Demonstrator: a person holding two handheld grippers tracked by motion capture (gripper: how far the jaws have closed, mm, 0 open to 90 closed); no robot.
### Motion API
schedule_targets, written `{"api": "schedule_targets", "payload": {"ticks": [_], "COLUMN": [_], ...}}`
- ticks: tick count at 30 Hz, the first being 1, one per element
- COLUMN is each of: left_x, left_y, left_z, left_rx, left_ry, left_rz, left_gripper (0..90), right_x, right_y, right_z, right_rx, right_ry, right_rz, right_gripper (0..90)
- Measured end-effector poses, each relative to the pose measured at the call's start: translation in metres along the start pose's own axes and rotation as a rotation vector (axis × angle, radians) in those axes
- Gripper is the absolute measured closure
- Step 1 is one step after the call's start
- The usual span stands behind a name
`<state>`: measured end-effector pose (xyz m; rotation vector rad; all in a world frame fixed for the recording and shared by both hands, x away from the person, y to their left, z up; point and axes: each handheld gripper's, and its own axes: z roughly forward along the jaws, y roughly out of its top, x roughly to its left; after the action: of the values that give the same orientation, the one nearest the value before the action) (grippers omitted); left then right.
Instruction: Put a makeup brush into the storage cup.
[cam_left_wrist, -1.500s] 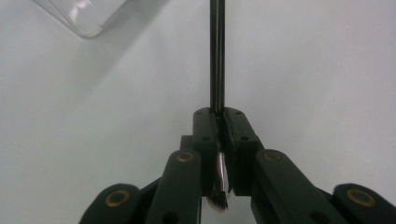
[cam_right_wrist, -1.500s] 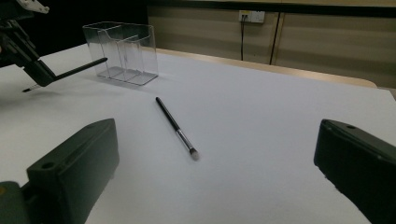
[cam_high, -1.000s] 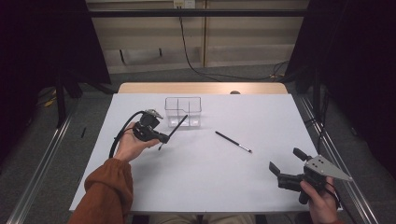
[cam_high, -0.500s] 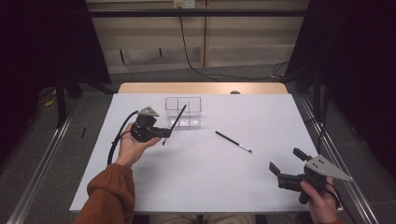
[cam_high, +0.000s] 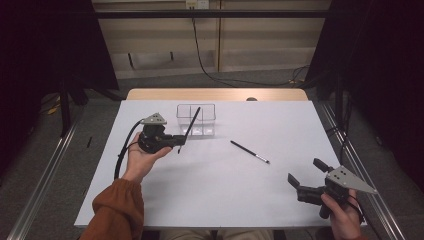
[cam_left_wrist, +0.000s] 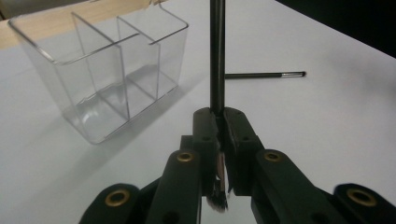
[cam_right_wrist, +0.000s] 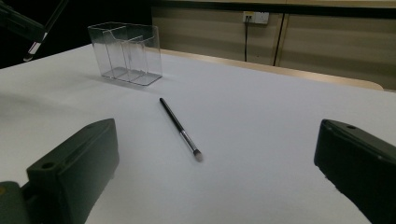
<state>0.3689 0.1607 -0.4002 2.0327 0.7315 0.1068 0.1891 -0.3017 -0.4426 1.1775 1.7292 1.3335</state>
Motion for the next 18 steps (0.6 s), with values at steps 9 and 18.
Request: {"api": "schedule_targets", "payload": {"ticks": [9,18], "left_x": [-0.012,-0.023], "left_y": [-0.001,-0.005], "left_z": [-0.004,-0.010], "left_rx": [-0.038,-0.059], "left_ry": [-0.034,-0.070], "left_rz": [0.014,0.019], "left_gripper": [84.2,84.3], "right_x": [0.000,0.001], "right_y": [0.000,0.000], "right_z": [-0.001,-0.001], "right_rx": [-0.003,-0.003], "right_ry": [-0.001,0.003], "right_rz": [0.001,0.001], "right_gripper": [0.0,0.0]}}
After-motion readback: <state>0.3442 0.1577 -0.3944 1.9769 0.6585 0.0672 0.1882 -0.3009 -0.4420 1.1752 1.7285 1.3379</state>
